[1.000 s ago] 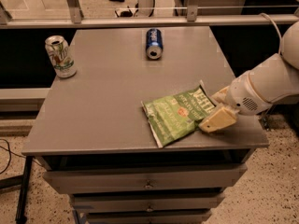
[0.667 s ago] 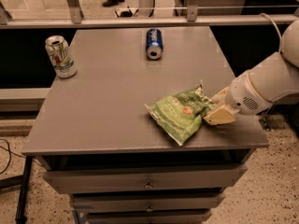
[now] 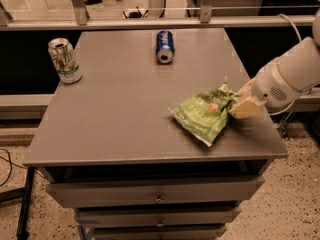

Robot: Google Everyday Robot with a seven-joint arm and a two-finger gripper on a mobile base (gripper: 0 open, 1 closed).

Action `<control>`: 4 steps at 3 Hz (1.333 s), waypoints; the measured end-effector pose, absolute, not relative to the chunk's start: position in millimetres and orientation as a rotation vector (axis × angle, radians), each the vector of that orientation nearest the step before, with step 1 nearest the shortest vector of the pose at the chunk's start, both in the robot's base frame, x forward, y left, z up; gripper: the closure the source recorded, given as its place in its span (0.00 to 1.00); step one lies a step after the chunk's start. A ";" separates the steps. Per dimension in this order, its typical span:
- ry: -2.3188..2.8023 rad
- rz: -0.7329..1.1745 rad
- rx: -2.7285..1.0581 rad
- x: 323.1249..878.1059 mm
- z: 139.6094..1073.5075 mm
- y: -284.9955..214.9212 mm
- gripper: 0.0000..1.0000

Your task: Move green jalapeno chip bag near pepsi can

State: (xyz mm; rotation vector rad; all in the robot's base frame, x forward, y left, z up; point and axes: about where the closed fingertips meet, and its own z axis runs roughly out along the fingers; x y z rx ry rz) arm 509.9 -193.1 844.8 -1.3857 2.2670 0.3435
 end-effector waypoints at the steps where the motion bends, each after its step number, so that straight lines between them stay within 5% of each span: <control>1: 2.242 0.303 -1.371 519.1 862.7 -198.1 1.00; 4: 2.211 0.229 -1.275 573.4 869.2 -222.4 1.00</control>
Offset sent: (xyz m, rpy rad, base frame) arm 0.0104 -0.0060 0.0197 -0.0062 -0.0462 -0.0119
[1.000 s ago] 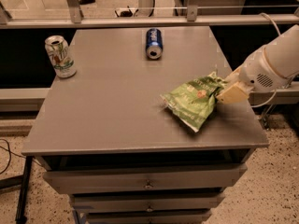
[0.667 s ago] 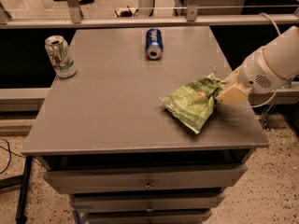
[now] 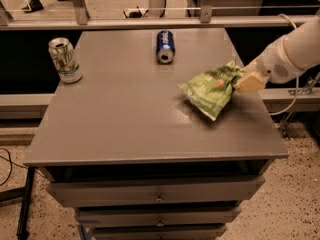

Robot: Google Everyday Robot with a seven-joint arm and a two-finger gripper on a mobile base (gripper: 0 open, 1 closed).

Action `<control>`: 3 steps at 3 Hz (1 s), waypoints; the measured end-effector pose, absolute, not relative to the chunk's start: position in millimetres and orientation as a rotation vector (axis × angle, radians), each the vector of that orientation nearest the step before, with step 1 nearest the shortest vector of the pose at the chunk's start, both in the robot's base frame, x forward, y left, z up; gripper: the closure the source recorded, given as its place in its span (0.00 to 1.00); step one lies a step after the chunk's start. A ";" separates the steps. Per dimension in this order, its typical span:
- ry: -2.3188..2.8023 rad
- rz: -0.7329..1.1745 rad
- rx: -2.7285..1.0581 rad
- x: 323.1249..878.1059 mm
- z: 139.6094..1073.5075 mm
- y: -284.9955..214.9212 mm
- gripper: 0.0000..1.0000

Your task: Move green jalapeno chip bag near pepsi can

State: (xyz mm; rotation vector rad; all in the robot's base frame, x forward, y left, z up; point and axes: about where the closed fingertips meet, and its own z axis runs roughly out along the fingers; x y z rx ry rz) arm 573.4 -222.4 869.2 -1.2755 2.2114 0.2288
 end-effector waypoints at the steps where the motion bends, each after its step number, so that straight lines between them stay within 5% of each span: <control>1: 2.218 0.193 -1.187 626.5 873.0 -256.9 1.00; 3: 2.140 0.145 -1.059 720.7 907.4 -278.6 1.00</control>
Offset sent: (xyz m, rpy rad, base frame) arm 0.1904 -0.0982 0.1064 0.0565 -0.2730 -0.1890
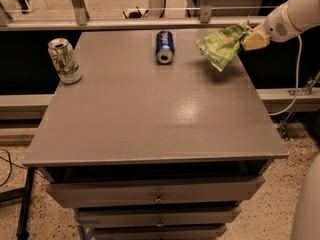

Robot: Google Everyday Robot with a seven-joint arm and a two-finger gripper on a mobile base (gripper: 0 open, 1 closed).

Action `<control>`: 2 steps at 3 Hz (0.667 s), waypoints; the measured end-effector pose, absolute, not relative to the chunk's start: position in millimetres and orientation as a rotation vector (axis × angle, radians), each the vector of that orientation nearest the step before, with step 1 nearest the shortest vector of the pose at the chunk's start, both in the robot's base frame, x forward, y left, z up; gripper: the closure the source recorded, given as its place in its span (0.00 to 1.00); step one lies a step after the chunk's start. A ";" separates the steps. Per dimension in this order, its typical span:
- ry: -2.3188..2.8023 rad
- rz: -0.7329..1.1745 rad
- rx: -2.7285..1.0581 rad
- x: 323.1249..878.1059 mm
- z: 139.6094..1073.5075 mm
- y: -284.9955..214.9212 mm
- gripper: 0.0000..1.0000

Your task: Move green jalapeno chip bag near pepsi can

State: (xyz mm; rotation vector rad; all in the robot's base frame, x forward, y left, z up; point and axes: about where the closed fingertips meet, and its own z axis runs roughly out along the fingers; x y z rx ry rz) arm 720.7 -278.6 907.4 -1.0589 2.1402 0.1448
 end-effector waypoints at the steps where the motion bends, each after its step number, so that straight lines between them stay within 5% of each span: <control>1: 2.057 0.104 -0.996 753.2 942.3 -264.4 1.00; 2: 2.048 0.088 -0.960 776.5 935.6 -246.0 1.00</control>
Offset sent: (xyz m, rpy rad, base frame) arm 0.0796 0.0538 0.0238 0.0425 -0.1595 -0.1017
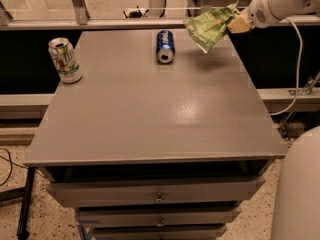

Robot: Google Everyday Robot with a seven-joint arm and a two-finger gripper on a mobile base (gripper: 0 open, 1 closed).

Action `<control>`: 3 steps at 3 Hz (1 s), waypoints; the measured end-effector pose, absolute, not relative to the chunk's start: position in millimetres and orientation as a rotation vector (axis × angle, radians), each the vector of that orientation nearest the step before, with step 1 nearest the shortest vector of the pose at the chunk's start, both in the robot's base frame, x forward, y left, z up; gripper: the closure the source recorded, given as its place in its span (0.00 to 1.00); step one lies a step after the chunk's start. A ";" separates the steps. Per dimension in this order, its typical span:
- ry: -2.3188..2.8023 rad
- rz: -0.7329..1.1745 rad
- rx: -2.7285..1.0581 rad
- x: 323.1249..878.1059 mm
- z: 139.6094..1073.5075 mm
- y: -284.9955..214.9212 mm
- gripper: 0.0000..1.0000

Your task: Move green jalapeno chip bag near pepsi can

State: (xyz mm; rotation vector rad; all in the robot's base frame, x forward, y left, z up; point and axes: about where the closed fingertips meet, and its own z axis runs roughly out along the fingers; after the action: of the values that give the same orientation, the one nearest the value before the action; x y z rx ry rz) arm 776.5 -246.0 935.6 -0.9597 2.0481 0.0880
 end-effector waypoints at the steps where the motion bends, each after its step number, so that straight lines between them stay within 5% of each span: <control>1: 2.070 0.077 -0.932 794.5 915.8 -235.6 1.00; 2: 2.092 0.063 -0.900 806.3 900.5 -234.3 1.00; 3: 2.113 0.068 -0.862 810.8 890.5 -234.1 0.84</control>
Offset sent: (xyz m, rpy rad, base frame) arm 0.0405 0.0093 -0.0468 -0.0030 0.0173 -0.1068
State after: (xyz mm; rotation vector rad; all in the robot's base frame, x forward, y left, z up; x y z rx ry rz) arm 810.8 -234.1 890.5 -0.8621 2.1132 0.0677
